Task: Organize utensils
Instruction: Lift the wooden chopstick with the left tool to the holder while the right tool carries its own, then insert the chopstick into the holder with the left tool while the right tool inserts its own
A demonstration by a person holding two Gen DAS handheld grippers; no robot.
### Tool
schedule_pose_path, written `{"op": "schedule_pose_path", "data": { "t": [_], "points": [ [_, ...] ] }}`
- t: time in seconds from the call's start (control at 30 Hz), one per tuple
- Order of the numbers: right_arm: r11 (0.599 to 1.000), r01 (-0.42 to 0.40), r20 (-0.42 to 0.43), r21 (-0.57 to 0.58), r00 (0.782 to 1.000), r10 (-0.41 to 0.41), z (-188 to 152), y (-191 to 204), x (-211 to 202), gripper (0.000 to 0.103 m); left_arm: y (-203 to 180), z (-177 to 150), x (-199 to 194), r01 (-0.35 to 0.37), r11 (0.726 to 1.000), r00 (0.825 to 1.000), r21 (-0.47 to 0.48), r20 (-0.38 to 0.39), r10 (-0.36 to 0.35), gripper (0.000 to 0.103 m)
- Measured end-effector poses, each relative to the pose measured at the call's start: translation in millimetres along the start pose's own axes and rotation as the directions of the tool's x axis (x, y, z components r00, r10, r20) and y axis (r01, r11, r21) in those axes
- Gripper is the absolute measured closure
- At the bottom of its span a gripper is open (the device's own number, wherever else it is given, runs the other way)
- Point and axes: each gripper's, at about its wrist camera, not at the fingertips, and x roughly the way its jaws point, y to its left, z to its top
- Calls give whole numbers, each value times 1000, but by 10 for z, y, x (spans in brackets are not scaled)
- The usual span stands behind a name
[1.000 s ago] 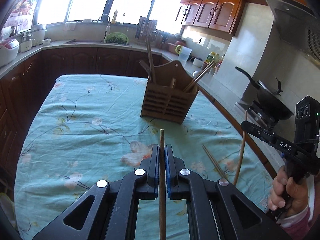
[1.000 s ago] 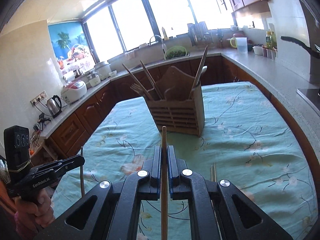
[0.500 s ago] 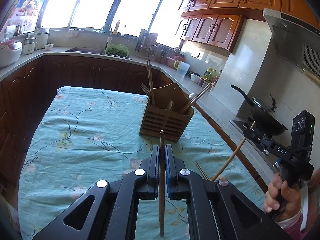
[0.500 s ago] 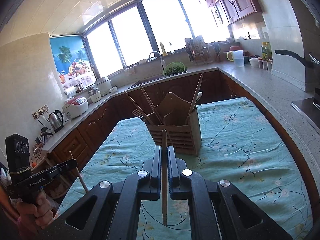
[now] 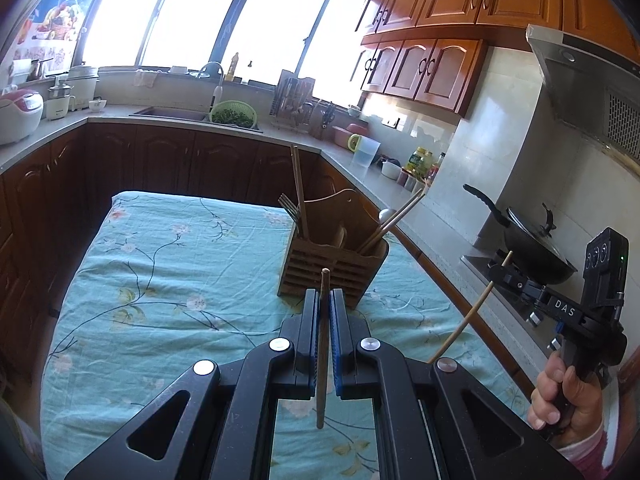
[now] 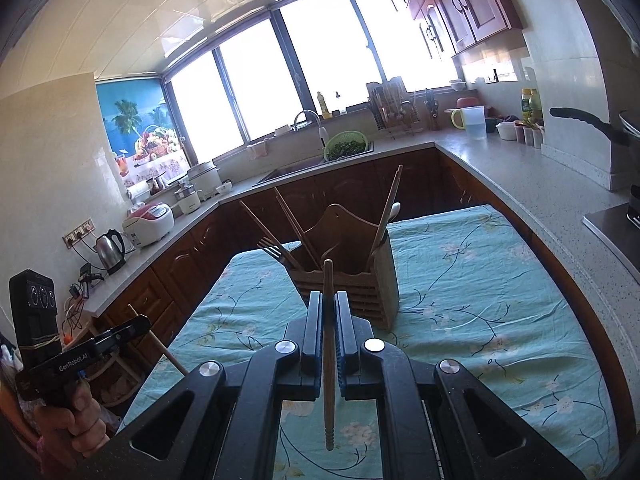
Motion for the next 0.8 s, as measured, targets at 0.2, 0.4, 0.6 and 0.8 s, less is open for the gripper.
{"op": "schedule_pose_path", "data": {
  "t": [0.2, 0.4, 0.6, 0.8],
  "points": [
    [1000, 8, 15, 10, 1000, -8, 70, -40, 16, 98, -19, 95, 64, 0, 1000, 1000, 7, 13, 0, 99],
    [1000, 20, 58, 25, 998, -21, 232, -96, 54, 98, -40, 289, 150, 2, 1000, 999, 12, 47, -3, 99],
    [999, 29, 119, 18, 992, -31, 597, -110, 185, 98, -180, 668, 324, -4, 998, 993, 65, 115, -3, 99],
    [999, 41, 207, -1, 978, -40, 1105, -92, 337, 98, -289, 1195, 597, -20, 993, 975, 113, 221, -5, 99]
  ]
}}
